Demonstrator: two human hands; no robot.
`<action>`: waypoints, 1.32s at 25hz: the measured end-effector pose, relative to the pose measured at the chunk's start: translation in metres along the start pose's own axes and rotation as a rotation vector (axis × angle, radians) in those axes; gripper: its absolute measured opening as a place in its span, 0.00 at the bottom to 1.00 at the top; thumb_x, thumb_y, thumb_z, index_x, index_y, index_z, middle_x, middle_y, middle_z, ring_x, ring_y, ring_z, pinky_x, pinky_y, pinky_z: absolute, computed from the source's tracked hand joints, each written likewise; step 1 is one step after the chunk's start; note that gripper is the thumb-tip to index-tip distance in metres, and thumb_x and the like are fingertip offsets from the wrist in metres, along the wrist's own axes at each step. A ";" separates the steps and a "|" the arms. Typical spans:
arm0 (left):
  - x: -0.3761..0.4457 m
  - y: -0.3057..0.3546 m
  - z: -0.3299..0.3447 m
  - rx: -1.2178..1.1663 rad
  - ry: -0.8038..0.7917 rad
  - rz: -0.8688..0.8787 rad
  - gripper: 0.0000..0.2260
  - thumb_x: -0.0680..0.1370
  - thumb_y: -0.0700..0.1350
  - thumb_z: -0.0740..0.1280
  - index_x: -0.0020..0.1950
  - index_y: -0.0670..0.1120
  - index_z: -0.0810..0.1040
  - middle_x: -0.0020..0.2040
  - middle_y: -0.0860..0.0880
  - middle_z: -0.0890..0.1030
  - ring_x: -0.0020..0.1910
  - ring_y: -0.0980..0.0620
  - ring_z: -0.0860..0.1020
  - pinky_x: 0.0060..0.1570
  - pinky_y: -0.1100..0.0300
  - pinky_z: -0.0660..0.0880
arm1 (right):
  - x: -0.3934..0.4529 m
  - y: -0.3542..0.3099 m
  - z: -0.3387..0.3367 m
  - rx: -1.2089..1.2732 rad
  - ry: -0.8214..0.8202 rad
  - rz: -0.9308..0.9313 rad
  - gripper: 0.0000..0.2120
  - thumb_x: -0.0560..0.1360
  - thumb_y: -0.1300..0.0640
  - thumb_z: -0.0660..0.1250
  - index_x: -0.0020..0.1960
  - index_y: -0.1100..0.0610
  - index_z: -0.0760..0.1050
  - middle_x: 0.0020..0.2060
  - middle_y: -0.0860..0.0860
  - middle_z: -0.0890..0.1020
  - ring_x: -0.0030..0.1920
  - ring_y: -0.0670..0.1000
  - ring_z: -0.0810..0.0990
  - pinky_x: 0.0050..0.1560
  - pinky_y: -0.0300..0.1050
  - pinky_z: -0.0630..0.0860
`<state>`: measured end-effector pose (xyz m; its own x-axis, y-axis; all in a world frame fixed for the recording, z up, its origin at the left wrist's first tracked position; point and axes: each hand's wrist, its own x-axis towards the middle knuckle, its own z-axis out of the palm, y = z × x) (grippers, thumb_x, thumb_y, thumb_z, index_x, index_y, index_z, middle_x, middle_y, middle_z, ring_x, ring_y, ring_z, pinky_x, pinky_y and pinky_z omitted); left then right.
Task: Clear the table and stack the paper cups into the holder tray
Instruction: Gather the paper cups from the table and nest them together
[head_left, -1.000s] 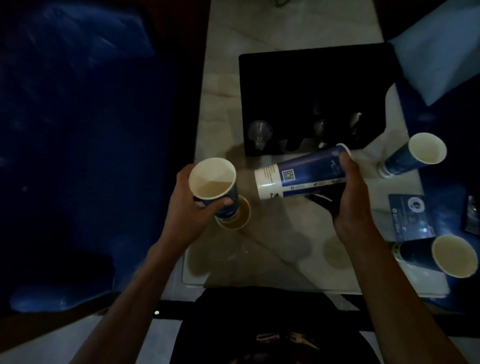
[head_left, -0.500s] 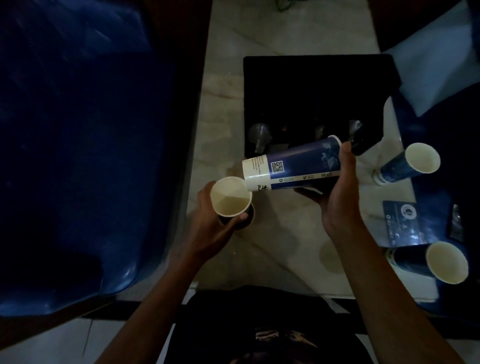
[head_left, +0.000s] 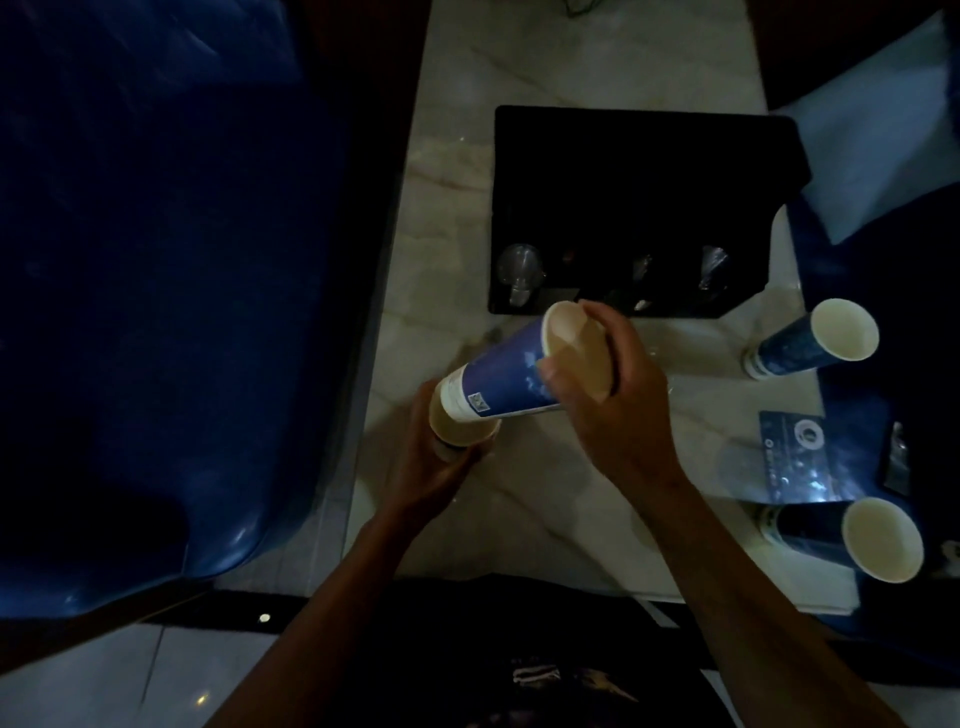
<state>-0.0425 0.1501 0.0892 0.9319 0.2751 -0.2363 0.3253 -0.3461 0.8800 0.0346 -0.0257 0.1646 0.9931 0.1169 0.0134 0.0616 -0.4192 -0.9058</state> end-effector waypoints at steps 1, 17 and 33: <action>0.002 -0.003 0.003 0.002 -0.045 -0.071 0.32 0.69 0.41 0.77 0.70 0.43 0.68 0.60 0.52 0.76 0.57 0.61 0.73 0.50 0.82 0.68 | -0.002 -0.001 0.003 -0.033 -0.019 -0.014 0.36 0.68 0.38 0.68 0.72 0.51 0.67 0.61 0.41 0.74 0.58 0.35 0.75 0.54 0.33 0.77; -0.015 -0.062 0.032 -0.259 -0.080 -0.055 0.23 0.72 0.45 0.69 0.65 0.37 0.73 0.57 0.42 0.81 0.57 0.45 0.81 0.55 0.39 0.77 | -0.040 0.003 0.041 -0.459 -0.153 -0.284 0.40 0.64 0.35 0.74 0.69 0.57 0.73 0.62 0.52 0.79 0.61 0.52 0.77 0.59 0.47 0.77; -0.065 -0.066 0.037 -0.216 -0.165 -0.111 0.36 0.71 0.36 0.76 0.75 0.45 0.64 0.68 0.52 0.75 0.65 0.58 0.75 0.61 0.61 0.75 | -0.094 0.062 0.062 -0.663 -0.339 -0.072 0.41 0.65 0.30 0.66 0.71 0.51 0.67 0.62 0.52 0.76 0.61 0.53 0.76 0.57 0.50 0.78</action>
<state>-0.1184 0.1224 0.0313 0.9117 0.1452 -0.3844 0.4017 -0.1180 0.9082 -0.0616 -0.0067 0.0808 0.9055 0.3906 -0.1659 0.2791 -0.8426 -0.4605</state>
